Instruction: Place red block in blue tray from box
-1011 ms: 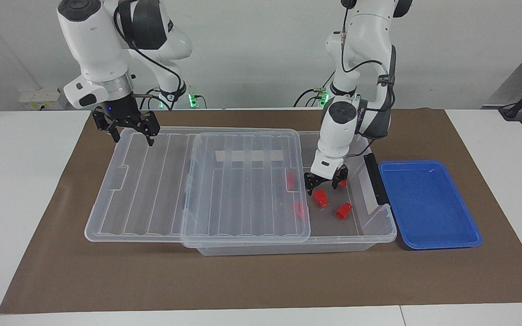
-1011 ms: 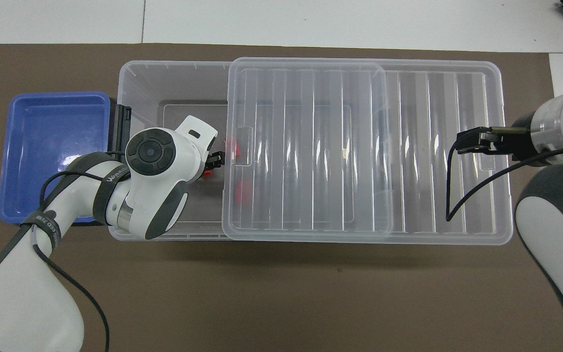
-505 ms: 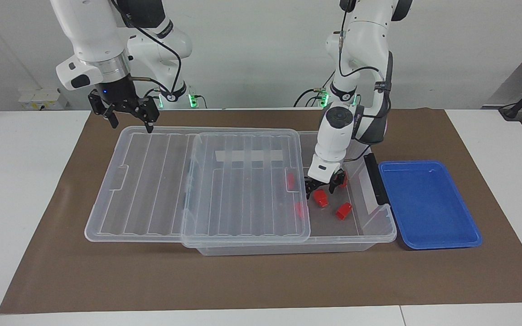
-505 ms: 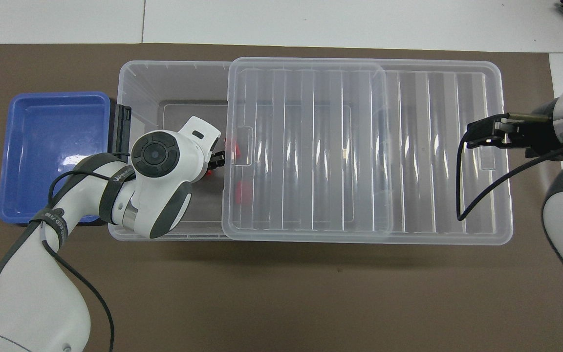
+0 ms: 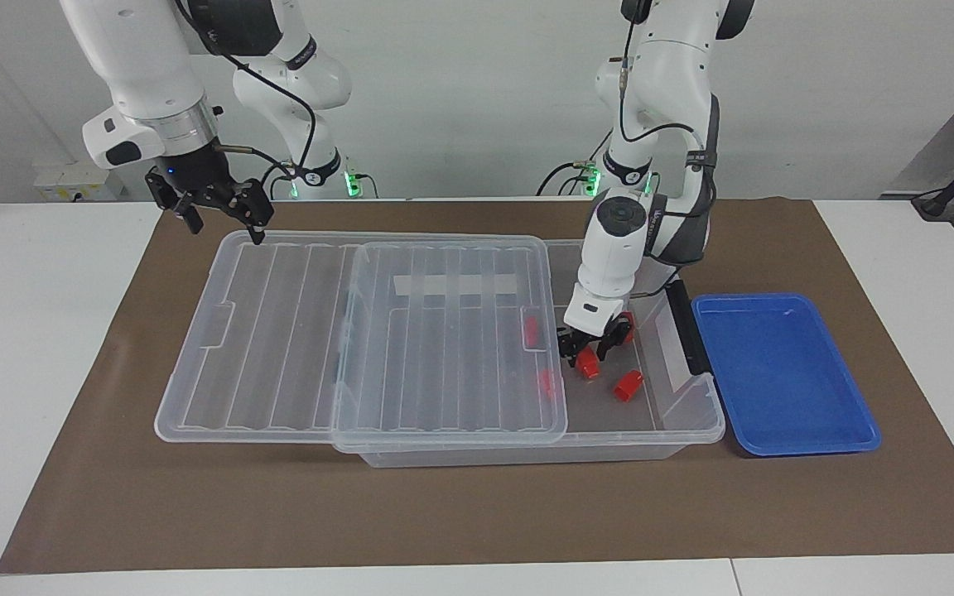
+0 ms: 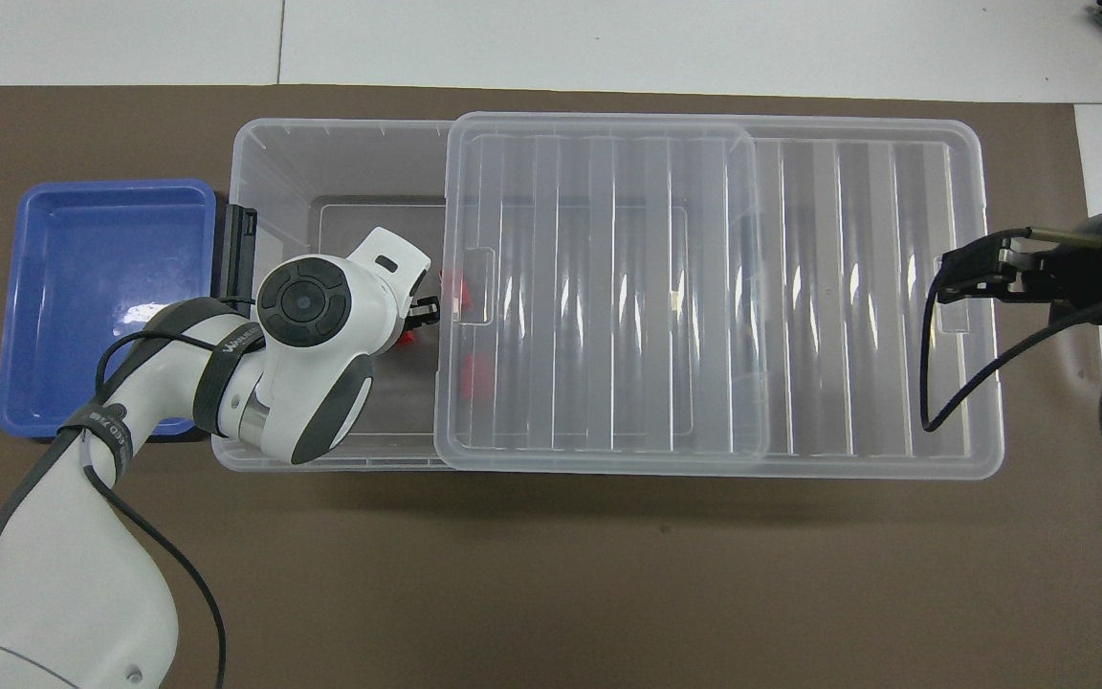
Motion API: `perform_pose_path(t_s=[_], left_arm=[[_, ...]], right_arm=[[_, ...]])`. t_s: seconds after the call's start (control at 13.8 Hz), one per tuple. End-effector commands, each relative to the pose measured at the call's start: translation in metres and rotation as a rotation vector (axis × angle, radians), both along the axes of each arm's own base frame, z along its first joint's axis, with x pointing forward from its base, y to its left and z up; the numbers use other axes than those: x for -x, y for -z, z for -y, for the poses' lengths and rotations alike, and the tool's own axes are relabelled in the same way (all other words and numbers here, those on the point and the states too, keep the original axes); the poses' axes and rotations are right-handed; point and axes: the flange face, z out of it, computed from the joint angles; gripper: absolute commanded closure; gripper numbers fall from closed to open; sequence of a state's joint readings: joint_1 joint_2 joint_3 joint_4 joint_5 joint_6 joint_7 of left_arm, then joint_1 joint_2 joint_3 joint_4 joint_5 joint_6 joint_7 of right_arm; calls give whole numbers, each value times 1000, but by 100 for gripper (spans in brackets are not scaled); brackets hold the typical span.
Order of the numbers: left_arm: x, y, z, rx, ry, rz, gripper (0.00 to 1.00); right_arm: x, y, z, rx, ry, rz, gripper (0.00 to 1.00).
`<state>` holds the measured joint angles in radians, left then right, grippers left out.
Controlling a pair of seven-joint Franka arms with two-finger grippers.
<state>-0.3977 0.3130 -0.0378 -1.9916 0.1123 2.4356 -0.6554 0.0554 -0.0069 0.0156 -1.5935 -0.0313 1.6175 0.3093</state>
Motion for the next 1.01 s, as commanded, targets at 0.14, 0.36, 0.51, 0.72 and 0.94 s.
perform_pose_path(t_s=[0.14, 0.36, 0.51, 0.72, 0.94], left_arm=[[-4, -6, -3, -31, 23, -6, 100], [-12, -45, -5, -68, 11, -47, 100], [-12, -89, -11, -91, -7, -86, 100], [-11, -146, -24, -115, -12, -129, 100], [-15, -207, -64, -65, 22, -192, 100]], right_arm=[[6, -1, 0, -18, 6, 6, 0], [6, -1, 0, -18, 6, 6, 0], [6, -1, 0, -18, 6, 6, 0], [6, -1, 0, -18, 6, 6, 0], [6, -1, 0, -18, 6, 6, 0]])
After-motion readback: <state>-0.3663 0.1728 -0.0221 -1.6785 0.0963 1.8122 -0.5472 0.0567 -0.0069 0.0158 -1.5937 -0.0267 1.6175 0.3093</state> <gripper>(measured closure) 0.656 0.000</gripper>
